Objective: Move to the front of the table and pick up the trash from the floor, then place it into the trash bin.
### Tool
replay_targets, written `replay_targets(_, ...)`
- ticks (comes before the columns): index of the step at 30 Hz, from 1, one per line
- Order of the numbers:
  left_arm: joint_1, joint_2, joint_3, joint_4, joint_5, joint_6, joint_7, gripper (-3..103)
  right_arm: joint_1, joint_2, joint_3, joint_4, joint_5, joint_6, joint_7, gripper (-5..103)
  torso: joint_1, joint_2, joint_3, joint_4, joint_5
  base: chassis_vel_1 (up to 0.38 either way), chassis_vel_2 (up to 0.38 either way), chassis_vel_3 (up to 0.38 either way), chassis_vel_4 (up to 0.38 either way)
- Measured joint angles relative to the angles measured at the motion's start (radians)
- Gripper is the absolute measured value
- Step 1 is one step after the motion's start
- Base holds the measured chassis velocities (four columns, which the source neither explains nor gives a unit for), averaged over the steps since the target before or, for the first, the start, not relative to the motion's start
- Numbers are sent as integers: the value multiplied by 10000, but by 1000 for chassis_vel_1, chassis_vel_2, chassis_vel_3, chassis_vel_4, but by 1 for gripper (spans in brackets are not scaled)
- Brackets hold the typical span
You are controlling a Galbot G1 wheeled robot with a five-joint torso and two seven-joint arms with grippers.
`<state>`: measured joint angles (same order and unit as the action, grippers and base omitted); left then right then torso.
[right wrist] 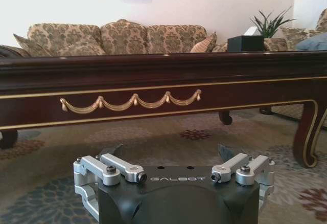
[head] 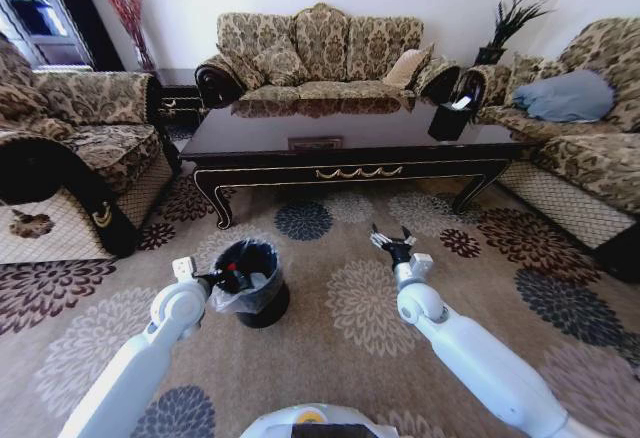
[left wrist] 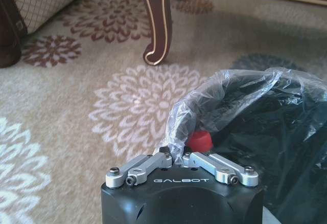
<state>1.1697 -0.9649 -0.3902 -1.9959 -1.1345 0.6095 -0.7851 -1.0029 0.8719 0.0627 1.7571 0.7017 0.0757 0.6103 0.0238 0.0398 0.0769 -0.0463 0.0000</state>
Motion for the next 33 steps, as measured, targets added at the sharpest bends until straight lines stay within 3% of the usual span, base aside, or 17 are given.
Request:
replay_targets(3,303,-129,-149,302,671,-570,478,3,-437,106,309,36,-128,29,29,100,0,0,0,-3,0,0,0,0,0)
replay_targets(9,871,-320,-438,740,1176,-1436,887,3,-964,198,628,49,-348,147,34,100,0,0,0,5,1,0,0,0,0)
replay_targets(31,1276,-598,-578,1178,1562,-1587,483,1,-1002,198,683,11,-348,24,215,100,0,0,0,3,-1,0,0,0,0)
replay_targets(32,1316,-594,-583,1108,1576,-1594,440,11,-1002,198,700,2,-326,-1,281,100,0,1,-1,4,3,0,0,0,0)
replay_targets(33,1346,-589,-581,1048,1568,-1594,442,11,-1002,198,712,2,-301,-33,332,100,-1,1,-1,4,5,0,0,0,0)
